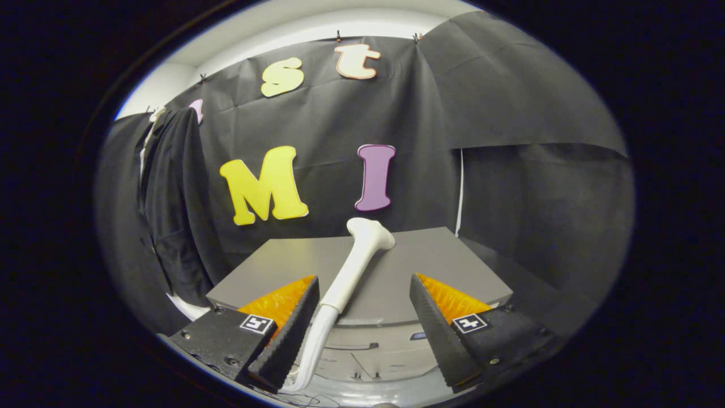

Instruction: Iron the clothes twice with a garment steamer, once on the left side and once on the right side.

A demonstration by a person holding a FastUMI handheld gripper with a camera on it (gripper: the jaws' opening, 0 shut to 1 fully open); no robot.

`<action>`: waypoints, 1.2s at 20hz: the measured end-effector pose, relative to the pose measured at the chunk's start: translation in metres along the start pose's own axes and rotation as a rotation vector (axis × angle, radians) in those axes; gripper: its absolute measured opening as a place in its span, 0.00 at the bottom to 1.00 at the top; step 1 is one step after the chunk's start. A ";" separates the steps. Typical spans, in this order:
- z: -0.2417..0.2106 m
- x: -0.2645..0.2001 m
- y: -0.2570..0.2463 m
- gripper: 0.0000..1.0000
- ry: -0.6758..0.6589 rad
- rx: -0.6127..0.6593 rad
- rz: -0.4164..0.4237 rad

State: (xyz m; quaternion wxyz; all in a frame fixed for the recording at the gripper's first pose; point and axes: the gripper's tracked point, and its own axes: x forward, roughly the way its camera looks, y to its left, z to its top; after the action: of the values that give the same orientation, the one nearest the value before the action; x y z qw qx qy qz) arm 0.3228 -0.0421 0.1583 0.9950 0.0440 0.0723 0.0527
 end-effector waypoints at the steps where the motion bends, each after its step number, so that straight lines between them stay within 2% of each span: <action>1: 0.001 0.014 0.001 1.00 0.020 0.000 -0.004; 9: -0.012 0.093 0.019 1.00 0.195 -0.015 -0.053; 11: -0.023 0.104 0.020 0.95 0.246 -0.011 -0.065; 16: -0.043 0.117 0.021 0.77 0.313 0.020 -0.093; 20: -0.052 0.122 0.020 0.54 0.334 0.094 -0.101; 24: -0.050 0.118 0.024 0.44 0.341 0.152 -0.099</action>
State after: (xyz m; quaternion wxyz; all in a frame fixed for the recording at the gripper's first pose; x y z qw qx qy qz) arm 0.4296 -0.0012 0.0952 0.9635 0.1061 0.2456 0.0045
